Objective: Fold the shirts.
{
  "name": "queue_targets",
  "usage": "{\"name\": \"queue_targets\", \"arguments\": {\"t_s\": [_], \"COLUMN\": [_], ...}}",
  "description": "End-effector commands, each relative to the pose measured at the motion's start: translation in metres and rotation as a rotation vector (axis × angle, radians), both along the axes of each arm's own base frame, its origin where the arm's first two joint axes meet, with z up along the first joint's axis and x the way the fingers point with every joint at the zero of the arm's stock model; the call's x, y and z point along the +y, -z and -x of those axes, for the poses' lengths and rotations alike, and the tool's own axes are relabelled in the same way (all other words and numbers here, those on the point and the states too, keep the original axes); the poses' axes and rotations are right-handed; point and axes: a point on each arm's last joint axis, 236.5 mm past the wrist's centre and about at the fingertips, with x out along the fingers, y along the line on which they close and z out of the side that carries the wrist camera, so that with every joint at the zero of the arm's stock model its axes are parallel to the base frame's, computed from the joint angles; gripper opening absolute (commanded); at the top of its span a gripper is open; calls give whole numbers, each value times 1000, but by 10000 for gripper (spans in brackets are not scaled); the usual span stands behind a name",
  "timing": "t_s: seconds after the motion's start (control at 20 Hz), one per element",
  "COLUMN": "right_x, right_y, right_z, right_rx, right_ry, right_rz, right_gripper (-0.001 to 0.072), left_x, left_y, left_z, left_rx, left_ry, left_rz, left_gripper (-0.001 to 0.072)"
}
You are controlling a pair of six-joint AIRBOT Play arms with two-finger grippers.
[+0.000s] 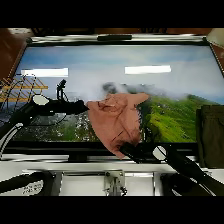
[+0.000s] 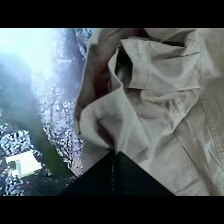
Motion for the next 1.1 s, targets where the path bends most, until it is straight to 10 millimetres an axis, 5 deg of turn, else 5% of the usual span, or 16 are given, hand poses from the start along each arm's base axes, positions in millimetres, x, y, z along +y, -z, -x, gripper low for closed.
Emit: {"name": "queue_targets", "arguments": {"t_s": [0.0, 0.25, 0.35, 0.4, 0.55, 0.7, 0.8, 0.9, 1.05], "right_x": [11, 13, 20, 22, 29, 39, 43, 33, -1], "right_y": [-3, 18, 19, 18, 4, -40, -88, -142, -253], "right_z": [-32, -18, -9, -9, -19, -45, -64, -81, -105], "right_rx": [-94, -5, -6, -3, -67, -278, -467, -612, -862], "right_ry": [131, 135, 106, 110, 73, -37, -128, -200, -236], "right_rz": [-38, -5, -7, -14, -31, -49, -45, -2, 76], "right_gripper": [619, 584, 164, 64, 54, 54, 53, 53, 53], "left_x": [0, 0, 0, 0, 0, 0, 0, 3, 24], "left_y": [-13, -17, -17, -17, -22, -49, -91, -159, -311], "left_z": [-1, -1, -1, -1, -1, -4, -7, -12, 3], "left_rx": [-32, -44, -50, -58, -79, -192, -316, -489, -832], "left_ry": [0, -1, 5, 14, 23, 68, 85, 70, -25], "left_rz": [5, 7, 3, -1, -5, -20, -20, -9, 33], "left_gripper": [34, 34, 34, 34, 33, 33, 33, 33, 32]}}
